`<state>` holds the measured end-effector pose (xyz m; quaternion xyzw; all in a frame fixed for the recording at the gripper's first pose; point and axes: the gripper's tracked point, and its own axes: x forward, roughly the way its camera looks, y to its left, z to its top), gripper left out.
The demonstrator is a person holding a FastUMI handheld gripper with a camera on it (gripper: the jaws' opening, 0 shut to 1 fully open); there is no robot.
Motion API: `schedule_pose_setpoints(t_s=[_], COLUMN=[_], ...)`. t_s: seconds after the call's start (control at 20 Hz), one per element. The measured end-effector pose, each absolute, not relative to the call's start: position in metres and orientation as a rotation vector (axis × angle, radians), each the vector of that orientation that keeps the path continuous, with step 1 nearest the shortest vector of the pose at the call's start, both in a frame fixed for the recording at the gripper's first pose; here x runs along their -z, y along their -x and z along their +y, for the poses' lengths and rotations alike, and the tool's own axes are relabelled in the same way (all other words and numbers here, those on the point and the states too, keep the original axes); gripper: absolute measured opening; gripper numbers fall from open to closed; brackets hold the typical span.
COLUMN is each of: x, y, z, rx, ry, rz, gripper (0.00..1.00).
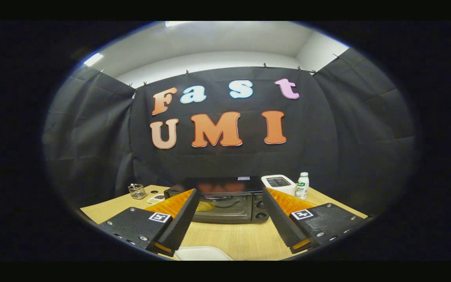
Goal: Open the toaster oven, put the food inside, and close the toaster oven door.
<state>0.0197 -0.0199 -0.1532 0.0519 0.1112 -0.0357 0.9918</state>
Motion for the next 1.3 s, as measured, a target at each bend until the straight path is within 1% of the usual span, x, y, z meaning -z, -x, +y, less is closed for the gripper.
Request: schedule_pose_setpoints(t_s=[0.3,0.45,0.7,0.95,1.3], x=[0.128,0.131,0.103,0.075,0.065], y=[0.003,0.013,0.032,0.046,0.054], z=[-0.013,0.003,0.013,0.016,0.03], rx=[0.053,0.028,-0.004,0.008,-0.035], ry=[-0.086,-0.086,-0.076,-0.032,-0.091], rz=[0.178,0.206,0.162,0.116,0.104], gripper=[0.96,0.96,0.96,0.96,0.98])
